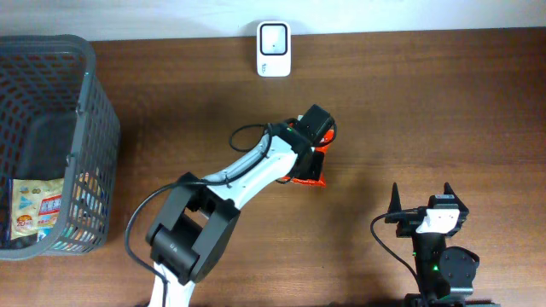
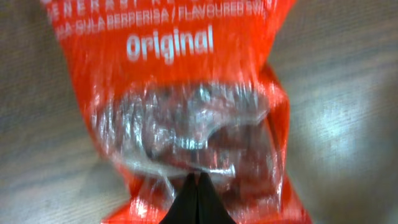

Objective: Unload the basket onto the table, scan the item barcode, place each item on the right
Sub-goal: 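Hold the red bag under the scanner, then release it on the table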

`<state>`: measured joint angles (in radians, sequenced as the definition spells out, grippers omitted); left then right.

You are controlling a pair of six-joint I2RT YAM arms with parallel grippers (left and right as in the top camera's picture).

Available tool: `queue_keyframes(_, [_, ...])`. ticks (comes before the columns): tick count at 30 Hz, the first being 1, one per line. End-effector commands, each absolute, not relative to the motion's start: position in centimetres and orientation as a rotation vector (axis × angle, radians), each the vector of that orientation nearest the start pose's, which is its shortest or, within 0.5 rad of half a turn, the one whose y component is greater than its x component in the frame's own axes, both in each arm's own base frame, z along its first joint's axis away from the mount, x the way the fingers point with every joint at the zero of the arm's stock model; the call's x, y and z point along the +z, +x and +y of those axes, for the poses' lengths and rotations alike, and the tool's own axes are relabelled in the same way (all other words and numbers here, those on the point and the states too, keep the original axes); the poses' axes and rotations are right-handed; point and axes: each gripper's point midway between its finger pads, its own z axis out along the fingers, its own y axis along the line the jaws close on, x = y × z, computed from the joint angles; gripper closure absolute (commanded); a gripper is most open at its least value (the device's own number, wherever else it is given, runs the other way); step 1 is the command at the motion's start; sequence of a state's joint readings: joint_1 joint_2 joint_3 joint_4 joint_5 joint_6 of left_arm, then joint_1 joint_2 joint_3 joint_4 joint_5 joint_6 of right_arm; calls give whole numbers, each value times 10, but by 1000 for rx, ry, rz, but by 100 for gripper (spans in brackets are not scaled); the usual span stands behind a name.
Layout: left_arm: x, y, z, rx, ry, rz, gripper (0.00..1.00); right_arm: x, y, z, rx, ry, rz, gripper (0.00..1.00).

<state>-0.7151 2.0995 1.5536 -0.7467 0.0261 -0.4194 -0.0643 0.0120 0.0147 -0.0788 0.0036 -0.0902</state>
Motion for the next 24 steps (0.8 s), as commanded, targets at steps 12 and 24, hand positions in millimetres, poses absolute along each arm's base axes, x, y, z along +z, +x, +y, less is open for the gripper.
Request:
queue_keyframes(12, [19,430,-319,-220,390,2558,99,155,246,-16,-126,-25,1653,2])
queue_keyframes(24, [87,438,-311,-171,331,2603,100,155,246,-16,-126,-25,1653,2])
